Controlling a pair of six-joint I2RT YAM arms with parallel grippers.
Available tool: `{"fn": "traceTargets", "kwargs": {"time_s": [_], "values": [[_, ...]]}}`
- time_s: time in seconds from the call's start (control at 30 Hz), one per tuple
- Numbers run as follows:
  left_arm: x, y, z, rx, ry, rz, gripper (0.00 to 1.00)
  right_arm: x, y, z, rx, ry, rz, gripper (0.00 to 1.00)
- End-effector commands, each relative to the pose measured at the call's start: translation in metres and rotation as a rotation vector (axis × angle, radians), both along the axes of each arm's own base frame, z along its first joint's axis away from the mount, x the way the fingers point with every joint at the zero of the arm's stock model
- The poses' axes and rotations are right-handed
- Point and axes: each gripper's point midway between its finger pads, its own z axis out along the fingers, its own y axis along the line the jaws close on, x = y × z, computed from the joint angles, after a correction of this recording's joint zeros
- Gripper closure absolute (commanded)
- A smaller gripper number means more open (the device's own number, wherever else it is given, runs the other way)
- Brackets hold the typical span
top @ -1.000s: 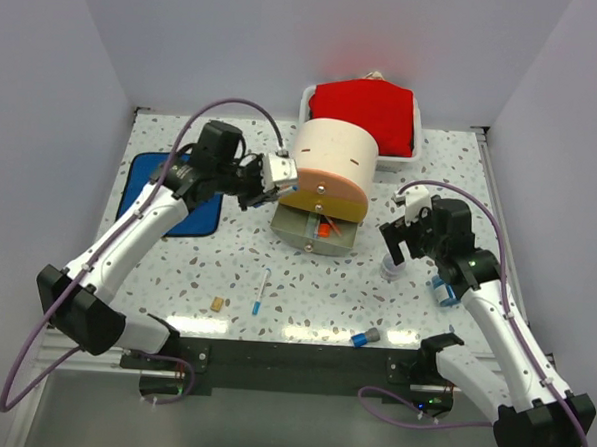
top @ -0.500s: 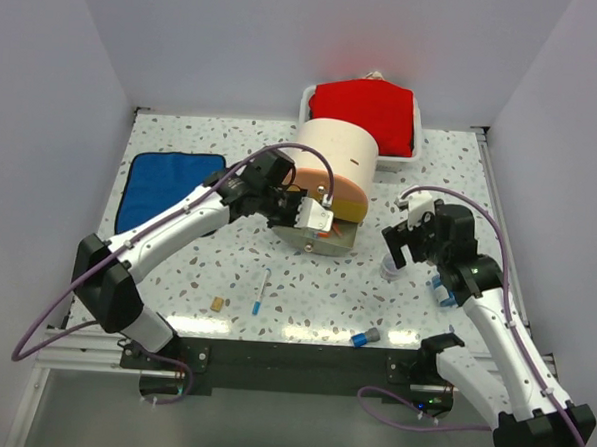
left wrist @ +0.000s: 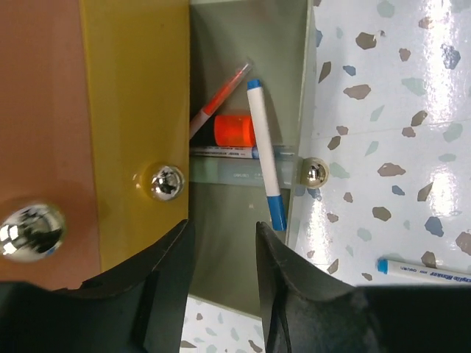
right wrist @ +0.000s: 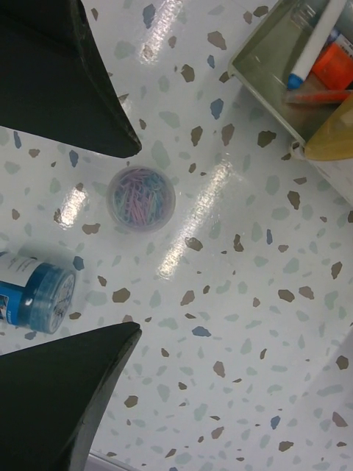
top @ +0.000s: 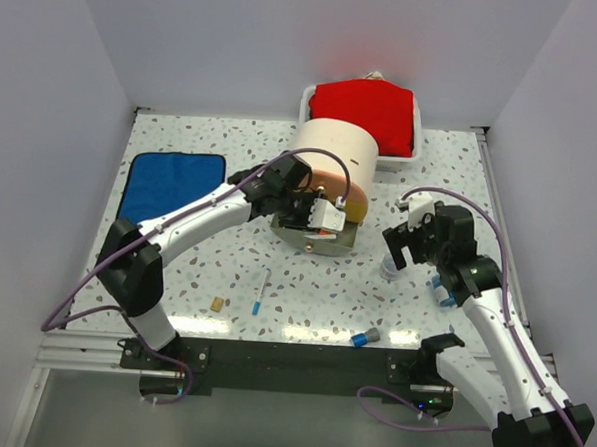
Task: Sort the stationery into containers
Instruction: Place the pen in the storage box, then pick up the pen from the center of the board.
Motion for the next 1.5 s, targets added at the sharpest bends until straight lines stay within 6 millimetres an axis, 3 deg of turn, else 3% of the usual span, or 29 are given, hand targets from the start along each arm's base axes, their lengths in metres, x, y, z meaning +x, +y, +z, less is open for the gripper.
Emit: {"fn": "traceTargets", "kwargs": {"time_s": [0.0,0.07,0.1,0.13,0.17,0.2,0.23,0.27,0.4,0.47,0.63,0.73,1.07,1.47], "values": [[0.002,-0.007,0.092,-0.209,-0.076,0.123,0.56,0.002,-0.001,-0.001,0.009,-0.012,-0.012,0.01],[0.000,0.007,0.123,-0.297,-0.071,0.275,0.53,0.002,0.000,-0.003,0.014,-0.009,-0.009,0.01],[-0.006,0.013,0.119,-0.350,0.033,0.424,0.51,0.002,0.001,-0.003,0.016,-0.007,-0.006,0.01],[-0.008,0.030,0.128,-0.384,0.030,0.542,0.48,0.002,0.001,-0.005,0.018,-0.002,-0.005,0.01],[-0.014,0.039,0.123,-0.400,0.075,0.630,0.46,0.003,0.002,-0.005,0.021,-0.003,-0.003,0.01],[-0.029,0.052,0.089,-0.373,0.198,0.760,0.44,0.003,0.003,-0.005,0.024,-0.003,0.001,0.01],[-0.038,0.063,0.083,-0.377,0.225,0.817,0.44,0.005,0.003,-0.007,0.024,0.001,-0.002,0.01],[-0.052,0.077,0.048,-0.306,0.288,0.880,0.44,0.005,0.005,-0.007,0.031,0.002,0.002,0.01],[-0.071,0.112,-0.013,-0.219,0.424,1.157,0.44,0.007,0.008,-0.008,0.041,0.018,0.009,0.01],[-0.068,0.127,-0.028,-0.222,0.477,1.257,0.44,0.007,0.009,-0.005,0.047,0.022,0.003,0.01],[-0.083,0.121,-0.075,-0.172,0.619,1.291,0.44,0.003,0.011,-0.002,0.069,0.035,0.006,0.01],[-0.083,0.116,-0.088,-0.160,0.642,1.273,0.44,0.001,0.010,-0.001,0.063,0.035,0.004,0.01],[-0.103,0.103,-0.112,-0.099,0.711,1.226,0.45,-0.001,0.010,-0.001,0.064,0.022,0.014,0.01],[-0.128,0.114,-0.149,0.007,0.786,1.325,0.48,-0.001,0.013,-0.004,0.069,0.022,0.030,0.01]]}}
